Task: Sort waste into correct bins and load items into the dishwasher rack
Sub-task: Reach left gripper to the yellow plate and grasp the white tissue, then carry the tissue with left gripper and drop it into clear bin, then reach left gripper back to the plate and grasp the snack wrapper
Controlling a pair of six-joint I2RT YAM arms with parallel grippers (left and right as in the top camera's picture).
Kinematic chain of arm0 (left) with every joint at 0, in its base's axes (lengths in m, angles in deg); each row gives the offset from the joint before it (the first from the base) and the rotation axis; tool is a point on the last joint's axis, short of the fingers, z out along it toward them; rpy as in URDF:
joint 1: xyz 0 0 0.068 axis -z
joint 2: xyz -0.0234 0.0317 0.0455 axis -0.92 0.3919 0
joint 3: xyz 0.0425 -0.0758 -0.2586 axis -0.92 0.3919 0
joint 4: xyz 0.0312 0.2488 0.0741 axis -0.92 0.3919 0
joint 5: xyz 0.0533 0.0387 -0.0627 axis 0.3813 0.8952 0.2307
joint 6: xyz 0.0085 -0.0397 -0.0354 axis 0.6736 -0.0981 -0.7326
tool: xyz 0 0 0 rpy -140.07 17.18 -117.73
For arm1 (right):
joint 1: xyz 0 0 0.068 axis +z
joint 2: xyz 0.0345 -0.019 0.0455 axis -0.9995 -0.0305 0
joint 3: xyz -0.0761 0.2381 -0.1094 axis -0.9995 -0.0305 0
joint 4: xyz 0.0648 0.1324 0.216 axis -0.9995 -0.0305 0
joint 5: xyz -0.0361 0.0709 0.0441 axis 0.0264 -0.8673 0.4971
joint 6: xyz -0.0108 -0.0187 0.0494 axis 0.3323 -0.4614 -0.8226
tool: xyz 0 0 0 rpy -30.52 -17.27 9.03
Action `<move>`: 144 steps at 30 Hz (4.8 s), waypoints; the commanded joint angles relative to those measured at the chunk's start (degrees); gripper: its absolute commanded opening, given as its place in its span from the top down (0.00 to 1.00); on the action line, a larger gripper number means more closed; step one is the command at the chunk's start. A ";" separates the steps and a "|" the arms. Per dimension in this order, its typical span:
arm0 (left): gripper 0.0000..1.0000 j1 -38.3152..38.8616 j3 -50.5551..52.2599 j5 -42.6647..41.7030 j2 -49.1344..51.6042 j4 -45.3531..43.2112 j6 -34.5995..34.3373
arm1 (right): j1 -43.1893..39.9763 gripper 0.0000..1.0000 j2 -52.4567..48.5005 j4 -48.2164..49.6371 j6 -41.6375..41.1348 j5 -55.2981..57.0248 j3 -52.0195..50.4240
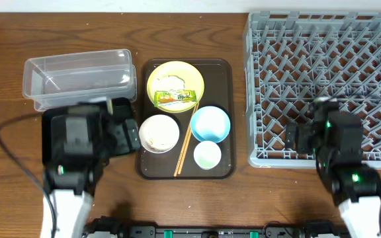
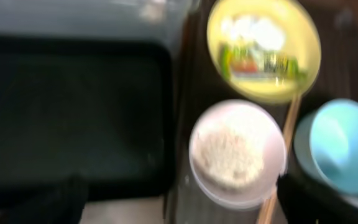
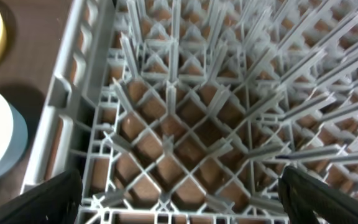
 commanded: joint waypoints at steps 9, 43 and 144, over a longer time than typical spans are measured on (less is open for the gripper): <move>0.02 -0.35 -9.92 -4.85 11.17 5.92 -0.72 | 0.11 0.01 -7.21 -4.31 -0.63 -4.76 5.64; 0.02 12.20 -31.47 0.26 53.62 -26.25 -3.04 | 0.13 0.01 -6.99 -4.44 -0.61 -5.03 5.64; 0.21 14.08 -29.62 -1.03 60.13 -9.94 44.63 | 0.13 0.01 -6.99 -5.64 -0.59 -5.01 5.64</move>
